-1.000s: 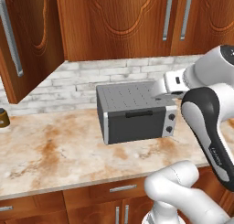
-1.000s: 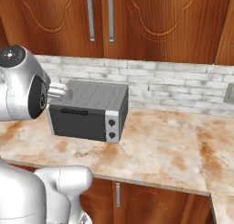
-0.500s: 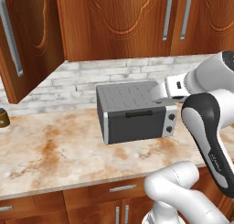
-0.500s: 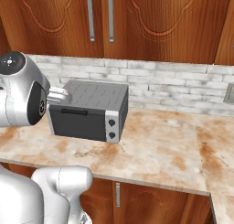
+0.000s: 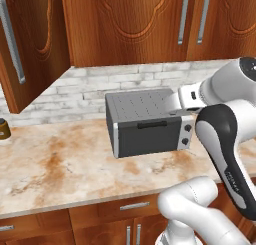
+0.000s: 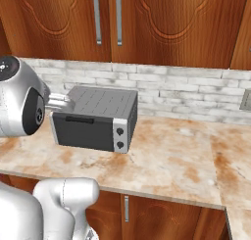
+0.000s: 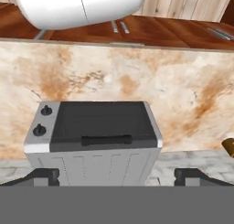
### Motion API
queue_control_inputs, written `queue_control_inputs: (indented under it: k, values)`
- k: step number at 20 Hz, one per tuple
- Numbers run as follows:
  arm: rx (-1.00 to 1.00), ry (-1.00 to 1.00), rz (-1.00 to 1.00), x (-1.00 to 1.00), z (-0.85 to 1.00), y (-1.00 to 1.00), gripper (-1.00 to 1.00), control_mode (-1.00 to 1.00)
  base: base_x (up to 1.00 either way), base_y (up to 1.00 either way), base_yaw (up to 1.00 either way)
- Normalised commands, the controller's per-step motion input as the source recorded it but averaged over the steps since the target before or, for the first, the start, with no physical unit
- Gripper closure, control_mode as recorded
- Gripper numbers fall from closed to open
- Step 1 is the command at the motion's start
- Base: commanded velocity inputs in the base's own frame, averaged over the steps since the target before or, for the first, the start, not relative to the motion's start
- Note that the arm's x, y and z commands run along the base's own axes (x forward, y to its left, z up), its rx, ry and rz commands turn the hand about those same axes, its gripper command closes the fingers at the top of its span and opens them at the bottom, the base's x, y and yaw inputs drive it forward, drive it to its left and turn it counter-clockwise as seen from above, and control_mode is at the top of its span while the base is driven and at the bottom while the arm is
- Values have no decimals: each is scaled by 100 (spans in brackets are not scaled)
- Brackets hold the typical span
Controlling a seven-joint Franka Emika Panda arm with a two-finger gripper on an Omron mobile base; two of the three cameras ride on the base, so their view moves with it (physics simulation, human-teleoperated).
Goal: Close all open cabinet doors.
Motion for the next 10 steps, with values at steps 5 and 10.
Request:
queue_control_inputs:
  k: [5, 10]
  values:
    - [-2, -2, 0, -16, -3, 5, -100, 100, -29, 27, 0]
    - [0, 0, 0, 0, 0, 0, -100, 100, -46, 70, 0]
